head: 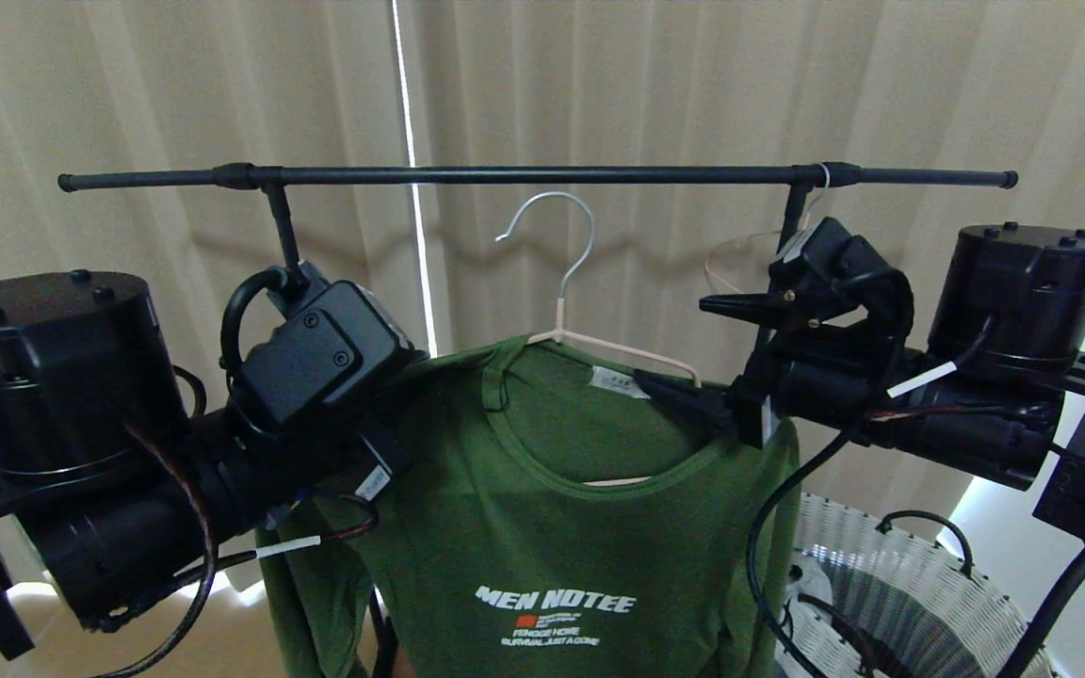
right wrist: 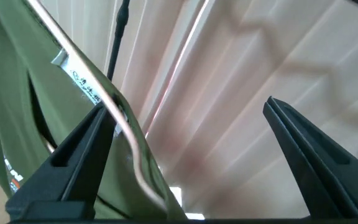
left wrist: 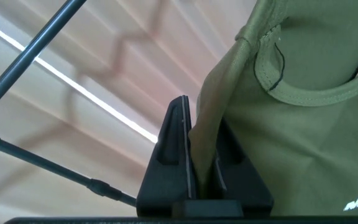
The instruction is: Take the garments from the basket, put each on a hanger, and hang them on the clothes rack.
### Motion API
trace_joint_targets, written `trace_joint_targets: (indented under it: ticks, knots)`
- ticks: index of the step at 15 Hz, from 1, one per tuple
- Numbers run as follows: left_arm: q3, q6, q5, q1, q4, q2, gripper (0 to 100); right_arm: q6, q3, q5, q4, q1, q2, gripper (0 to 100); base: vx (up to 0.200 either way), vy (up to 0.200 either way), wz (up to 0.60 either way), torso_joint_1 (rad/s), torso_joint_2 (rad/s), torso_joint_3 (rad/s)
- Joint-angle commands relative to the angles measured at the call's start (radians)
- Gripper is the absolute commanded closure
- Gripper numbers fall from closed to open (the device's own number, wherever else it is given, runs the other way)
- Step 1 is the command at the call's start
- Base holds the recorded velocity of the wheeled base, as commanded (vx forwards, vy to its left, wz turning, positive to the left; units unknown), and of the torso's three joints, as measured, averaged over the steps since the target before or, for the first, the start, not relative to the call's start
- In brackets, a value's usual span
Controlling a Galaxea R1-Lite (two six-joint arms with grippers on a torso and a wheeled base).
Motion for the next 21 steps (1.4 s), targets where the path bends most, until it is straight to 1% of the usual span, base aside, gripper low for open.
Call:
trace_joint_targets:
  ticks: [1, 9, 10, 13, 21]
  knots:
    - [-0.001, 0.000, 0.000, -0.001, -0.001, 0.002, 100, -0.008, -0.006, 0.000, -0.001, 0.018, 0.024, 0, 0.000, 0.000, 0.00, 0.000, 0.00, 0.000]
    - [0.000, 0.000, 0.000, -0.002, -0.002, 0.001, 100, -0.018, -0.004, 0.000, -0.002, 0.023, 0.029, 0, 0.000, 0.000, 0.00, 0.000, 0.00, 0.000]
    - [0.000, -0.002, 0.000, -0.002, -0.002, 0.001, 100, -0.018, -0.004, 0.002, -0.002, 0.032, 0.030, 100, 0.000, 0.000, 0.00, 0.000, 0.00, 0.000]
    - [0.000, -0.002, 0.000, -0.002, -0.002, 0.001, 100, -0.018, -0.006, 0.000, -0.002, 0.046, 0.029, 100, 0.000, 0.000, 0.00, 0.000, 0.00, 0.000]
    - [0.018, -0.002, -0.001, -0.002, -0.002, -0.005, 100, -0.018, -0.003, 0.002, -0.004, 0.046, 0.024, 100, 0.000, 0.000, 0.00, 0.000, 0.00, 0.000]
